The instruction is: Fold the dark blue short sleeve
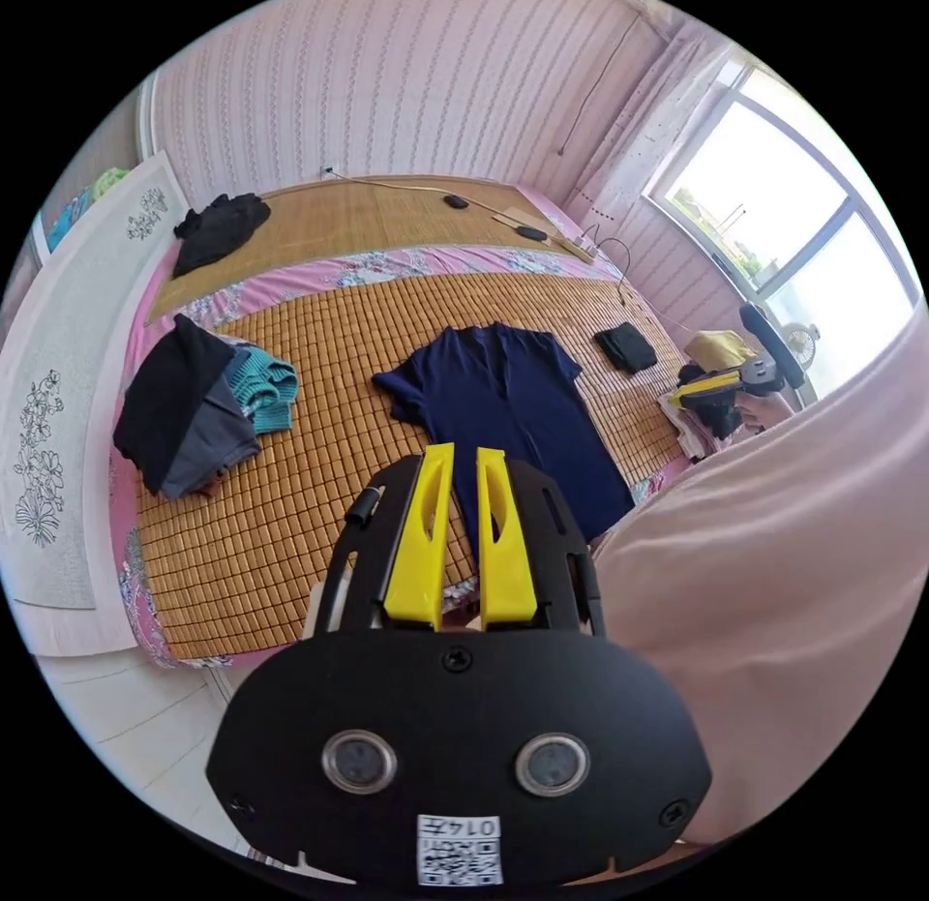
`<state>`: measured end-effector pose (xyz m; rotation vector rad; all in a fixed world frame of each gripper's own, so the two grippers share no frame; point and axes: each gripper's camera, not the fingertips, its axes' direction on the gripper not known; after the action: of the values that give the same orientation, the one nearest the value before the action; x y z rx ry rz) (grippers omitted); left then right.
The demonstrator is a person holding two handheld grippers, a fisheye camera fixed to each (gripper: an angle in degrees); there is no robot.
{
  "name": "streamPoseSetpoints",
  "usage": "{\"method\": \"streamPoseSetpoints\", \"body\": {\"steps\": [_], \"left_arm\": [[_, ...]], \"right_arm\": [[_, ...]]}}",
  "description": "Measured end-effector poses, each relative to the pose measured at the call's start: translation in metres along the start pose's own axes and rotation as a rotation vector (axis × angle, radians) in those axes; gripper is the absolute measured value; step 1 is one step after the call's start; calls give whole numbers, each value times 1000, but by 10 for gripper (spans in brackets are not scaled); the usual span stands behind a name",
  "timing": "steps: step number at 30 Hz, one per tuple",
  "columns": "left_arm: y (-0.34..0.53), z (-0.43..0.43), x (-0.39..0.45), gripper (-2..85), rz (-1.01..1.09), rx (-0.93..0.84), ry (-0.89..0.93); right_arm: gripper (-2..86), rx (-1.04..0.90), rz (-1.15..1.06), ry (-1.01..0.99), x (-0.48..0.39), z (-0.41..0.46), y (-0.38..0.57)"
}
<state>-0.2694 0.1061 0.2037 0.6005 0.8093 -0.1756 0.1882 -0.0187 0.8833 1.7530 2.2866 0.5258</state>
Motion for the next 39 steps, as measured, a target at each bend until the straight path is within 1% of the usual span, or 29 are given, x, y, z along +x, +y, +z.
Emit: {"method": "streamPoseSetpoints", "body": {"steps": [1, 3, 5, 7, 9, 11, 12, 14, 15, 16, 17, 18, 19, 20, 21, 23, 26, 28, 29, 30, 33, 35, 39], "left_arm": [[4, -2, 1, 49, -8, 34, -31], [12, 9, 2, 47, -10, 60, -17], [18, 46, 8, 45, 30, 0, 45], [17, 82, 18, 46, 70, -73, 83], [13, 120, 33, 46, 132, -134, 135], [4, 188, 56, 47, 225, -226, 205], [1, 208, 61, 47, 248, -246, 218], [-16, 299, 83, 47, 334, -306, 268], [-22, 322, 89, 47, 353, -315, 276], [-37, 372, 102, 46, 384, -326, 285], [-54, 422, 115, 46, 412, -322, 294], [-63, 447, 122, 46, 423, -314, 297], [-80, 496, 138, 46, 452, -296, 286], [-97, 545, 154, 46, 478, -290, 247], [-106, 569, 162, 46, 480, -295, 224], [-139, 645, 190, 47, 465, -289, 210], [-164, 715, 219, 46, 457, -278, 247], [-170, 748, 238, 46, 476, -281, 236], [-172, 767, 248, 46, 485, -284, 231], [-172, 776, 253, 46, 491, -291, 228], [-169, 817, 276, 47, 522, -333, 207], [-155, 841, 304, 50, 602, -376, 192], [-127, 876, 339, 56, 708, -415, 134]], "right_arm": [[4, 24, -6, 12, 1, -6, 0], [21, 121, -10, -9, 6, -22, 5], [37, 127, 8, -30, 12, -18, 10], [52, 116, 66, -41, 21, -5, 16], [58, 111, 156, -96, 38, 20, 25], [60, 114, 237, -153, 55, 45, 30], [60, 126, 286, -185, 67, 64, 31], [60, 151, 352, -199, 87, 96, 29], [60, 171, 397, -183, 101, 119, 25], [60, 179, 426, -177, 108, 131, 23], [61, 203, 480, -184, 125, 154, 18], [63, 227, 537, -200, 142, 174, 14], [65, 247, 558, -205, 149, 184, 13], [69, 276, 597, -201, 163, 202, 10], [75, 276, 636, -195, 175, 220, 8], [84, 273, 669, -189, 191, 242, 3], [78, 282, 631, -215, 198, 263, -3], [45, 265, 618, -184, 195, 271, -1], [24, 295, 620, -164, 193, 269, 7], [13, 304, 631, -192, 193, 269, 15], [3, 370, 697, -219, 187, 262, 45], [2, 396, 716, -231, 178, 259, 54], [1, 361, 720, -208, 162, 266, 51]]}}
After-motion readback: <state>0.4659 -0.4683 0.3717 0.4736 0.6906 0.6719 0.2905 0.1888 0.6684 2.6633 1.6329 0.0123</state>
